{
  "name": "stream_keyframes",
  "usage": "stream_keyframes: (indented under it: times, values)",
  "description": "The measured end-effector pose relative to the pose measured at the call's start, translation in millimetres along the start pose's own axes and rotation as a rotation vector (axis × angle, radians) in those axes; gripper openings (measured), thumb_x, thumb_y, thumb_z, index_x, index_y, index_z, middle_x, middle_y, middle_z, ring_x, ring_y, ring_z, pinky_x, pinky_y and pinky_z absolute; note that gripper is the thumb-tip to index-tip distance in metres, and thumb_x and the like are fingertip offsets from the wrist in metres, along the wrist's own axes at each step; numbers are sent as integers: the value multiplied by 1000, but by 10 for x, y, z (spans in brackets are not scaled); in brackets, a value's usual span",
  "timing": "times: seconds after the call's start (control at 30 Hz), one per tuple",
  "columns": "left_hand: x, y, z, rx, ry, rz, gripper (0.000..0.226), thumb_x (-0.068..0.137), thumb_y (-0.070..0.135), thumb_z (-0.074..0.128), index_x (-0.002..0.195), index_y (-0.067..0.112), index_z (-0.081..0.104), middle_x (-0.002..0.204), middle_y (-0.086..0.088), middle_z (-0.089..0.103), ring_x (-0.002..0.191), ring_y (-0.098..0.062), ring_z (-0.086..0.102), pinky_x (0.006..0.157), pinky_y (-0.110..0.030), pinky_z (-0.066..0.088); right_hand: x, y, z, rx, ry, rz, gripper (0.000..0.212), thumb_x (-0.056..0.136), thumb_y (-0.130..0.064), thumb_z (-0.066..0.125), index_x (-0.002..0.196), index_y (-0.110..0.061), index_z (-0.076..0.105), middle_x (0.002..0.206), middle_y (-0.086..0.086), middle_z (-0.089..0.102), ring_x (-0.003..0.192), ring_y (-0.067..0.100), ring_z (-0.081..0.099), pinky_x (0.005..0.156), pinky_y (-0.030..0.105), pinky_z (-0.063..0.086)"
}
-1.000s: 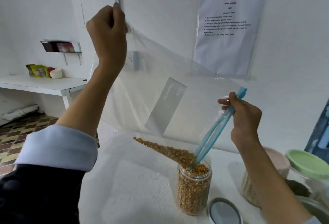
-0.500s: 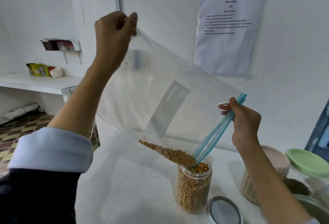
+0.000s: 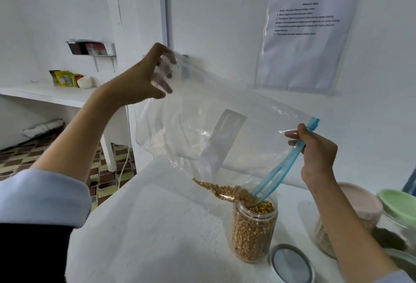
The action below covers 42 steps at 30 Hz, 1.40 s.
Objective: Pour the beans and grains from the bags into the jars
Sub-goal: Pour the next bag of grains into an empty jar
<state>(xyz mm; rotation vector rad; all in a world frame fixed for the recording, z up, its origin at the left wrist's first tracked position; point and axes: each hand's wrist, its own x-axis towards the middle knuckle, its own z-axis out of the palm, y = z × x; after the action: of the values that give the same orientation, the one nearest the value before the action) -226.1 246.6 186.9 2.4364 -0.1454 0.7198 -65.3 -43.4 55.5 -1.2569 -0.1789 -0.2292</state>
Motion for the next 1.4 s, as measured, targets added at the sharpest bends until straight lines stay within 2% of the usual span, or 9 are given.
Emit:
stream_keyframes:
  times: [0.27,0.37,0.47,0.63,0.87,1.03,1.13,1.27,1.4]
  values:
    - [-110,-330,77,-420,281,-51,64,70,-24,63,105,24,40,124,-4,51,77,-20,72,71,-25,58,33,83,32,33,12,15,24,91,-19,62,67,-17,67,61,-12,70,59,9,62,74,24,49]
    - [-150,-446,160,-272,296,-167,45,77,-9,67,115,11,54,130,-5,53,85,-2,67,78,-17,54,46,171,42,19,9,18,27,93,-21,59,67,-18,66,61,-13,69,53,5,62,79,28,50]
    - [-153,-539,292,-11,330,-199,10,87,6,62,95,10,67,102,-7,68,86,-3,62,86,-18,47,48,229,63,17,18,9,30,96,-24,55,68,-19,65,61,-15,69,52,5,63,83,33,50]
    - [-98,-688,494,-160,396,-271,8,96,10,47,98,14,54,72,-5,57,56,-4,56,62,-20,44,42,274,103,60,-12,-7,21,94,-13,57,76,-18,66,67,-11,69,57,7,64,89,36,54]
    - [-221,-1105,919,-177,399,-390,55,90,25,61,136,6,37,124,-10,52,113,-24,53,92,-31,41,23,256,121,186,-141,40,15,96,-17,53,84,-16,62,86,-2,66,62,7,60,78,29,53]
    - [-305,-1253,1381,-239,613,-772,73,89,36,63,142,6,24,145,-16,24,134,-32,28,113,-45,27,10,207,135,267,-246,34,11,91,-19,56,82,-14,60,82,-4,66,62,7,59,73,25,52]
    - [-476,-1249,1801,-471,564,-1194,79,90,40,59,144,3,17,146,-18,25,131,-37,33,107,-51,37,13,199,154,286,-289,21,11,83,-24,59,82,-13,59,78,-5,67,61,7,59,72,26,52]
    - [-716,-1062,2324,-959,-87,-1393,90,85,39,66,148,6,10,146,-22,28,131,-40,37,108,-48,36,-1,191,174,261,-309,10,17,96,-13,51,82,-14,60,75,-7,66,63,7,59,72,26,52]
    - [-570,-877,2559,-1673,-36,-1534,72,91,47,52,128,-11,32,111,-28,52,106,-37,53,97,-40,41,-31,160,183,261,-311,17,18,96,-11,50,82,-13,60,76,-6,66,62,7,59,71,26,52]
